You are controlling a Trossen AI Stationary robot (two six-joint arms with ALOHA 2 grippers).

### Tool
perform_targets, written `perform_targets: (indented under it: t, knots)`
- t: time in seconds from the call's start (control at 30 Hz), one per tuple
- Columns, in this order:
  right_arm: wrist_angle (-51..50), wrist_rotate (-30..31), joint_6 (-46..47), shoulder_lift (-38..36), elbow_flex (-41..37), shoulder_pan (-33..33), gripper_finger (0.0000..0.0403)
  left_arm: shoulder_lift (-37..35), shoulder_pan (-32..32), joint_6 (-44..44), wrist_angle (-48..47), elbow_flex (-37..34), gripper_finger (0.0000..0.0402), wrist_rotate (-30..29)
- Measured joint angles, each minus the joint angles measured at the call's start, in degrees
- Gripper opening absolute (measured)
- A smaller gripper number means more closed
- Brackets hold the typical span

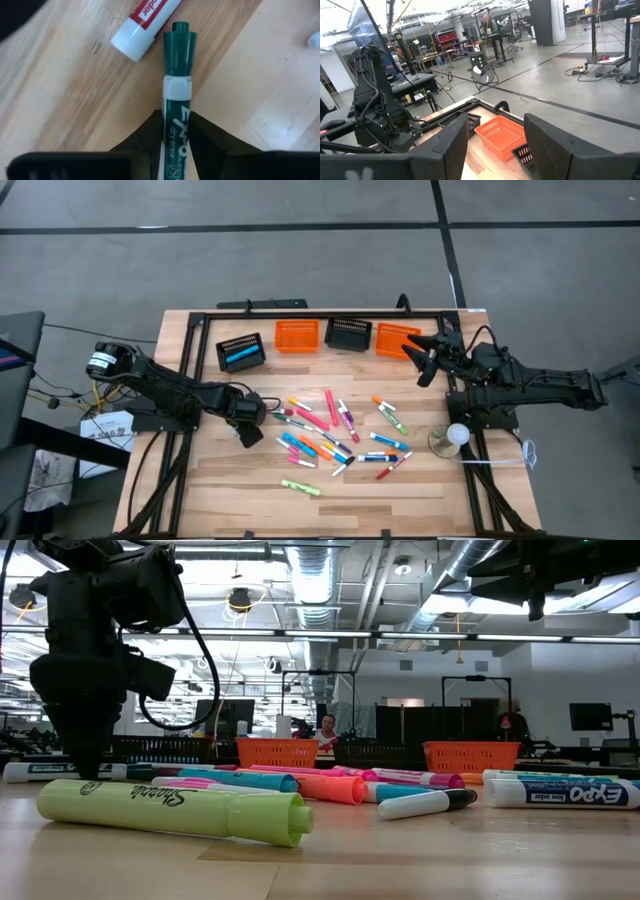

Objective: Pick & Place Markers
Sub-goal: Put the large green marker pen into the left orange bin, then put the large light blue highlighter pen into the left black bin

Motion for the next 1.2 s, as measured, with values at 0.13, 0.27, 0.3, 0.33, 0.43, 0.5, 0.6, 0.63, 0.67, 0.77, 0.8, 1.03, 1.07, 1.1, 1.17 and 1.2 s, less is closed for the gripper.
perform_targets:
  t: [0.13, 0.27, 0.3, 0.33, 0.43, 0.5, 0.6, 0.63, 0.67, 0.77, 0.8, 1.03, 1.07, 1.1, 1.17, 1.2]
  knots:
    - [0.0, 0.0, 0.0, 0.0, 0.0, 0.0, 0.0184, 0.0, 0.0, 0.0, 0.3, 0.0, 0.0112, 0.2]
    - [0.0, 0.0, 0.0, 0.0, 0.0, 0.0, 0.0184, 0.0, -0.1, 0.0, 1.1, 0.0, 0.0151, 0.6]
    - [0.0, 0.0, 0.0, 0.0, 0.0, 0.0, 0.0184, 0.0, -0.1, -0.1, 1.3, 0.0, 0.0162, 0.8]
    - [0.0, 0.0, 0.0, 0.0, 0.0, 0.0, 0.0184, 0.0, -0.1, -0.1, 1.5, 0.0, 0.0174, 1.2]
    - [0.0, 0.0, 0.0, 0.0, 0.0, 0.0, 0.0184, -0.9, 0.0, -0.2, 1.7, 0.0, 0.0206, 2.4]
    - [0.0, 0.0, 0.0, 0.0, 0.0, 0.0, 0.0184, -2.6, 0.0, -0.9, 1.9, -0.1, 0.0224, 3.2]
    - [0.0, 0.0, 0.0, 0.0, 0.0, 0.0, 0.0184, -6.2, -0.2, -3.0, 0.5, -0.5, 0.0240, 6.0]
    - [0.0, 0.0, 0.0, 0.0, 0.0, 0.0, 0.0184, -7.7, -0.2, -3.2, 0.5, -0.4, 0.0243, 6.0]
    - [0.0, 0.0, 0.0, 0.0, 0.0, 0.0, 0.0184, -9.1, -0.1, -3.4, 0.3, -0.3, 0.0245, 5.5]
    - [0.0, 0.0, 0.0, 0.0, 0.0, 0.0, 0.0184, -12.4, -0.2, -5.3, -1.9, -0.3, 0.0243, 4.7]
    - [0.0, 0.0, 0.0, 0.0, 0.0, 0.0, 0.0184, -13.4, -0.3, -5.8, -1.8, -0.3, 0.0241, 4.7]
    - [0.0, 0.0, 0.0, 0.0, 0.0, 0.0, 0.0184, -15.4, -0.2, -6.5, 0.5, 1.1, 0.0215, 3.5]
    - [0.0, 0.0, 0.0, 0.0, 0.0, 0.0, 0.0184, -15.4, -0.2, -6.3, 2.1, 1.4, 0.0211, 3.1]
    - [0.0, 0.0, 0.0, 0.0, 0.0, 0.0, 0.0184, -15.4, -0.2, -5.7, 3.9, 1.8, 0.0208, 2.5]
    - [0.0, 0.0, 0.0, 0.0, 0.0, 0.0, 0.0184, -15.4, -0.2, -3.5, 7.7, 2.7, 0.0203, 1.0]
    - [0.0, 0.0, 0.0, 0.0, 0.0, 0.0, 0.0184, -15.3, -0.2, -2.0, 9.8, 3.2, 0.0201, 0.2]
